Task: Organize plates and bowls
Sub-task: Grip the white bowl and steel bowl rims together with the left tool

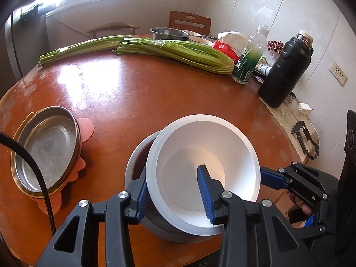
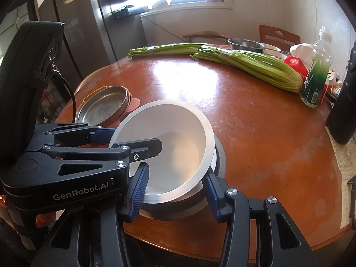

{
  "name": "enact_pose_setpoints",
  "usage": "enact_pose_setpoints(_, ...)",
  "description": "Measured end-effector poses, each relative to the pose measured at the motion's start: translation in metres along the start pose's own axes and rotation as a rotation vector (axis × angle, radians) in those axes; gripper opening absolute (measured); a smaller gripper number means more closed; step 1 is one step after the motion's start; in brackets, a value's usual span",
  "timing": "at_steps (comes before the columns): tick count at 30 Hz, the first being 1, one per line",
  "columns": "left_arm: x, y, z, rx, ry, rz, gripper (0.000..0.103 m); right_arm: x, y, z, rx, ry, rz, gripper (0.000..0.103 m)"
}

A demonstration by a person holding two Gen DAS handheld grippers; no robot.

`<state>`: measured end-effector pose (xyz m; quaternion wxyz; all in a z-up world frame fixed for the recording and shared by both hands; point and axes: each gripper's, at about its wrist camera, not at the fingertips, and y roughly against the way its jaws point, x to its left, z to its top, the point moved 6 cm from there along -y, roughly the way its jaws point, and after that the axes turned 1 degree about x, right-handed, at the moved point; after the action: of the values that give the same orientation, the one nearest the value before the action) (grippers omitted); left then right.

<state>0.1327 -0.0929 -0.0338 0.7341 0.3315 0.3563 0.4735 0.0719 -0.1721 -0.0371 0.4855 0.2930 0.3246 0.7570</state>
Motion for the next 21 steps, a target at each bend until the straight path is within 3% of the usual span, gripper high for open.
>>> enact_pose_setpoints(21, 0.0068, -0.0044, -0.0005, 0.01, 0.013, 0.006, 0.041, -0.0052, -0.0006, 0.0008, 0.004, 0.015, -0.028, 0.051)
